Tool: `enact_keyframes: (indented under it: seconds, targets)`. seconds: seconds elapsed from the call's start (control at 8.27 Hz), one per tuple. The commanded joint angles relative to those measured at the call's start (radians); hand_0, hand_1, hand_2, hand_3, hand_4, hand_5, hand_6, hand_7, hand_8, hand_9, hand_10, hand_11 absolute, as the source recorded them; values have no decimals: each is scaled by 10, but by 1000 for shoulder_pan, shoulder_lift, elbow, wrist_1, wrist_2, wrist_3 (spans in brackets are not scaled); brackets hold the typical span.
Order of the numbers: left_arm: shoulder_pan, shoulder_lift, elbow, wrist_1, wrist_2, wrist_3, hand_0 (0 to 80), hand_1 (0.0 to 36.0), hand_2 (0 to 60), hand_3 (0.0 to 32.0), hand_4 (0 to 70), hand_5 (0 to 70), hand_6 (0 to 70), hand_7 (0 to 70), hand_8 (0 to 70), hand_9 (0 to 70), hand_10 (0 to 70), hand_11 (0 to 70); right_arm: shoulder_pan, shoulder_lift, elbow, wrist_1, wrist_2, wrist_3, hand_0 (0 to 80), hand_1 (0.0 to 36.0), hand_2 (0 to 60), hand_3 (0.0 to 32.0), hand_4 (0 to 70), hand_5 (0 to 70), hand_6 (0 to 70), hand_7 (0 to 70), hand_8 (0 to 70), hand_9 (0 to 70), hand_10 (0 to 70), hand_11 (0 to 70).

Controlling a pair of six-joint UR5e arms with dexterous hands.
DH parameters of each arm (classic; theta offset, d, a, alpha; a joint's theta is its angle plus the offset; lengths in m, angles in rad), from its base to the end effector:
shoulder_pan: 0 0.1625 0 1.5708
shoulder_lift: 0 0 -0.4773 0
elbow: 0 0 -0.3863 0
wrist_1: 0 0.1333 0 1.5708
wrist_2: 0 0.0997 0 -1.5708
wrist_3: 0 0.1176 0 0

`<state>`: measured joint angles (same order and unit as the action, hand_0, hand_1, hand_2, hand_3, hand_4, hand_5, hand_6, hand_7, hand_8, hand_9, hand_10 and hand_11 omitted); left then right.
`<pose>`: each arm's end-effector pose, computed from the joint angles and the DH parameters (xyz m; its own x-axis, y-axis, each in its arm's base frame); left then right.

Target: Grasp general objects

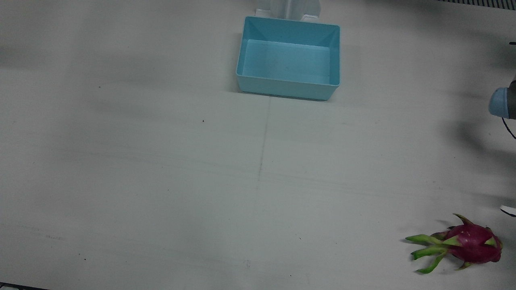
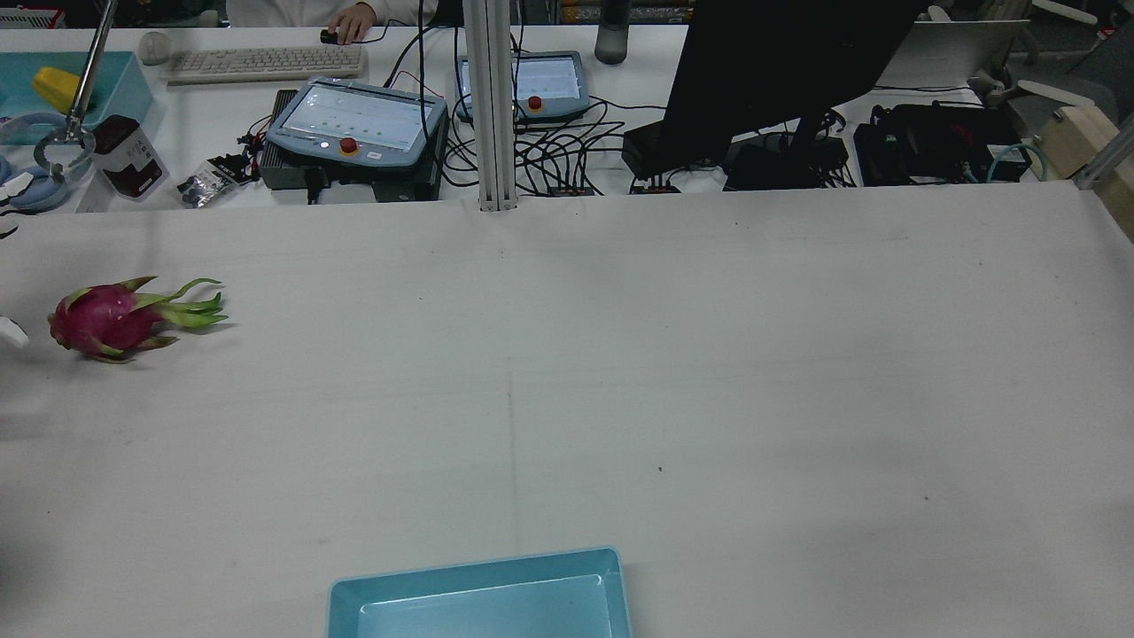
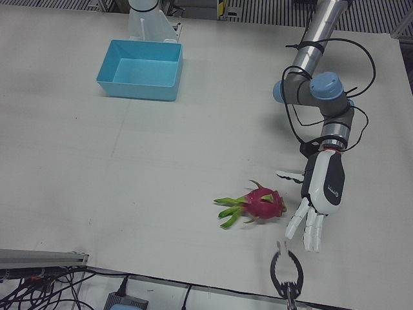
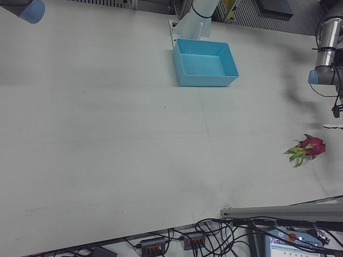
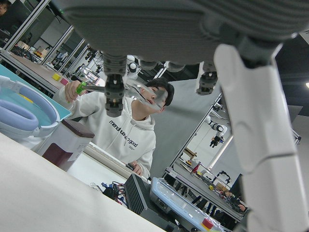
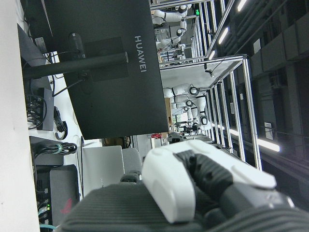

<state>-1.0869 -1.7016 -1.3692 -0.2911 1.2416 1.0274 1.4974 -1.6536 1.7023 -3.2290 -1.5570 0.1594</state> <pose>0.1172 -0.5913 0.7360 -0.5960 0.0823 -0.7987 0.7901 0.2378 -0.5650 0.1008 -0.4687 0.7235 -0.9860 0.0527 -0.1581 0.1556 -0.0476 -0.9867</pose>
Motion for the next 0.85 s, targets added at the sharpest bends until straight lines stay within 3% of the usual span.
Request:
enact_keyframes:
  seconds: [0.0, 0.73]
  targets:
    - [-2, 20, 12, -31, -2, 0, 475, 136, 28, 92, 46, 0, 0, 0, 0, 0, 0, 13, 1, 0, 2, 0, 0, 0, 0, 0, 0, 0, 0, 0, 0, 0, 0, 0, 0, 0]
    - [-4, 46, 13, -33, -2, 14, 475, 131, 28, 110, 45, 0, 0, 0, 0, 0, 1, 18, 1, 0, 0, 0, 0, 0, 0, 0, 0, 0, 0, 0, 0, 0, 0, 0, 0, 0]
